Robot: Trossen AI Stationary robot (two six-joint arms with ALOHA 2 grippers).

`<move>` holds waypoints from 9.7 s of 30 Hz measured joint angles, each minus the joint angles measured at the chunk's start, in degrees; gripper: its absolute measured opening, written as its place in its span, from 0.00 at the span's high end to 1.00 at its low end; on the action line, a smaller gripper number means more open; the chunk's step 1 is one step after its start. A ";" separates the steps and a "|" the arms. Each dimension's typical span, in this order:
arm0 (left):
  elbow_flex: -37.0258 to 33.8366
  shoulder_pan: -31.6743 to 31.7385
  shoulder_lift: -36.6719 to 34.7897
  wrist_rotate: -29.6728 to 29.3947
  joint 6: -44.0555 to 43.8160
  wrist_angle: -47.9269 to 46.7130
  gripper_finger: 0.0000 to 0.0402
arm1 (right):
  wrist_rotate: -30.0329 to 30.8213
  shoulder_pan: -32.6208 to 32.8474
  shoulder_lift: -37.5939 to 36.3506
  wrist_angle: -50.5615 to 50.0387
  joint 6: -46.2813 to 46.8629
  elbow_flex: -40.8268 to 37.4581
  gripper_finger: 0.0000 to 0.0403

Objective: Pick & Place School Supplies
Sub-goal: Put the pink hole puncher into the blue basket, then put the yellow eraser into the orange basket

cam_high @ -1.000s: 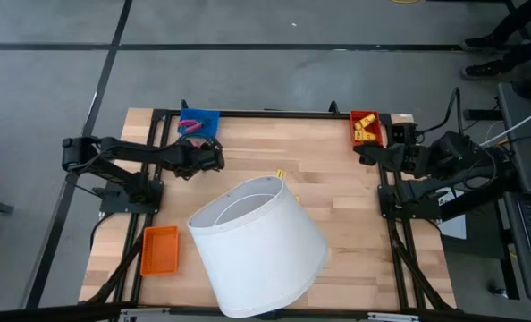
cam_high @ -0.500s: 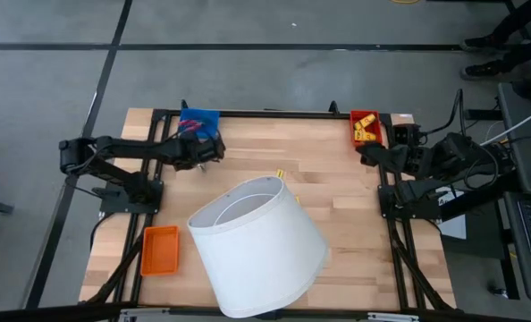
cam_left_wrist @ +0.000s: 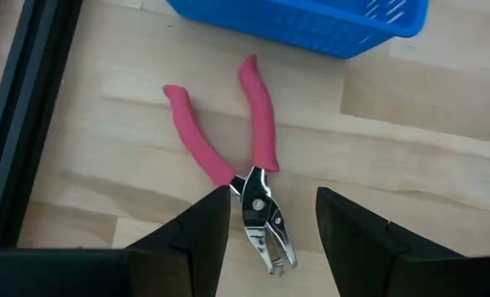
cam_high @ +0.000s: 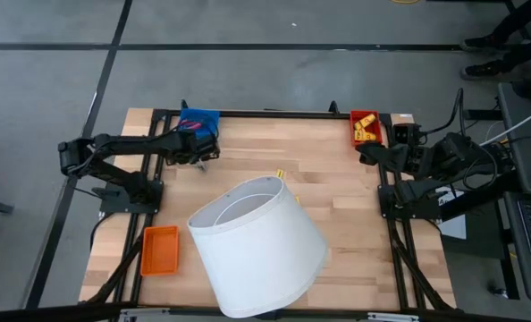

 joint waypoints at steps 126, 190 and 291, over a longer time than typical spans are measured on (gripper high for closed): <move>-0.04 17.04 8.23 -21.65 -3.43 37.93 0.72 | 18.21 14.97 5.62 17.59 -11.60 0.02 0.47; 17.07 -60.81 -25.22 -35.72 12.69 -13.70 0.76 | -10.03 -7.02 44.16 -39.46 29.87 0.02 0.47; 20.22 -53.40 -35.21 -42.68 15.64 -20.88 0.76 | 11.47 -3.23 18.13 -37.77 17.04 1.53 0.92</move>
